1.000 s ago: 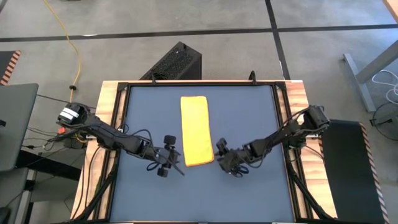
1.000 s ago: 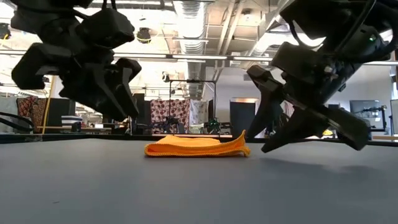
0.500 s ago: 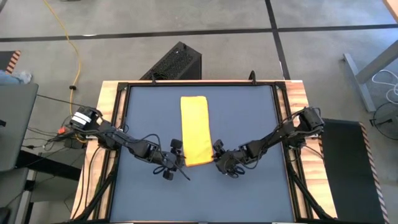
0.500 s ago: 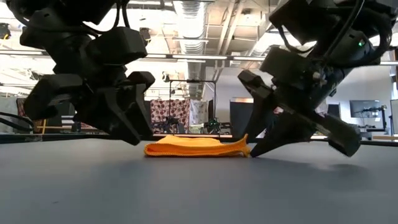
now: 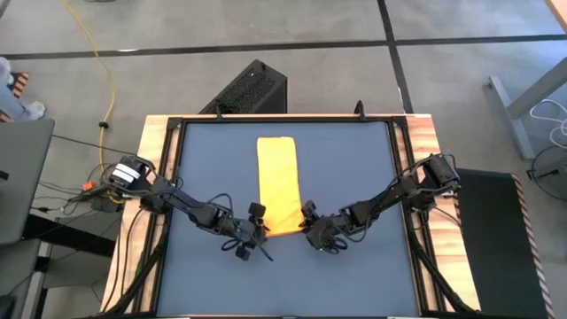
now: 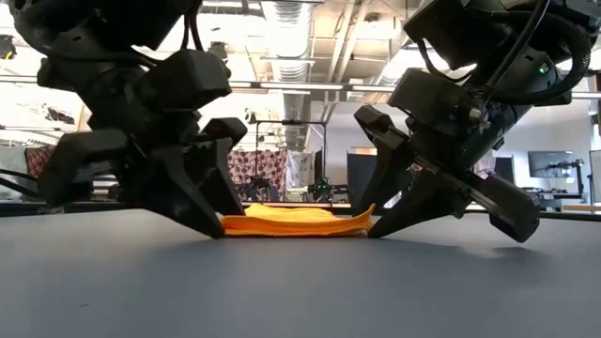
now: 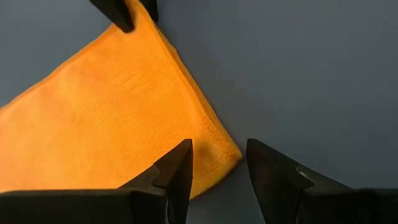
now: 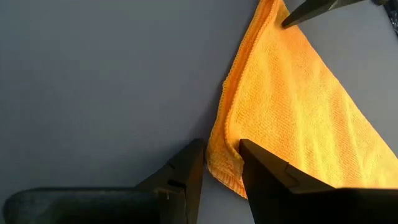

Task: Roll towel
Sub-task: Roll the yellow microfiber towel

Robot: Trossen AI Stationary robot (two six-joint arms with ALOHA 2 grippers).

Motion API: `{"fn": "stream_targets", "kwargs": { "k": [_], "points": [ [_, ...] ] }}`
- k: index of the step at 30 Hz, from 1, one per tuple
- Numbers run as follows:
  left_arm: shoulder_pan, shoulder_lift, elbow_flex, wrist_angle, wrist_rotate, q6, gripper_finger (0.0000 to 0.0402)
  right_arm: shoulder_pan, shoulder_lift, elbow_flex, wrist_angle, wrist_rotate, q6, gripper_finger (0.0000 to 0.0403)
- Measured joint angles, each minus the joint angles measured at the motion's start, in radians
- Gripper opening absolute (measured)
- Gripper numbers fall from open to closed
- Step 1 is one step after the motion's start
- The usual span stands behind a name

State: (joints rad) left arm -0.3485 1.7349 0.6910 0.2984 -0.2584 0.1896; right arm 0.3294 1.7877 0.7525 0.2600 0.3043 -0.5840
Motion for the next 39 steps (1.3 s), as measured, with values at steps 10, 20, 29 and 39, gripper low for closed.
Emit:
{"fn": "stream_targets", "kwargs": {
  "k": [10,20,29,39],
  "points": [
    [0.014,0.015,0.014,-0.011,0.004,0.001,0.0137,-0.003,0.0,0.0,-0.018,-0.013,0.076,0.0086],
    [0.032,0.015,0.014,-0.035,0.05,-0.058,0.0038,-0.016,0.001,-0.001,-0.02,-0.023,0.141,0.0012],
    [0.085,-0.015,0.013,-0.085,0.185,-0.252,0.0001,-0.101,-0.074,-0.003,-0.079,-0.178,0.337,0.0019],
    [0.147,-0.027,-0.062,0.065,0.452,-0.491,0.0,-0.217,-0.099,-0.002,-0.11,-0.628,0.753,0.0016]
  ]
}}
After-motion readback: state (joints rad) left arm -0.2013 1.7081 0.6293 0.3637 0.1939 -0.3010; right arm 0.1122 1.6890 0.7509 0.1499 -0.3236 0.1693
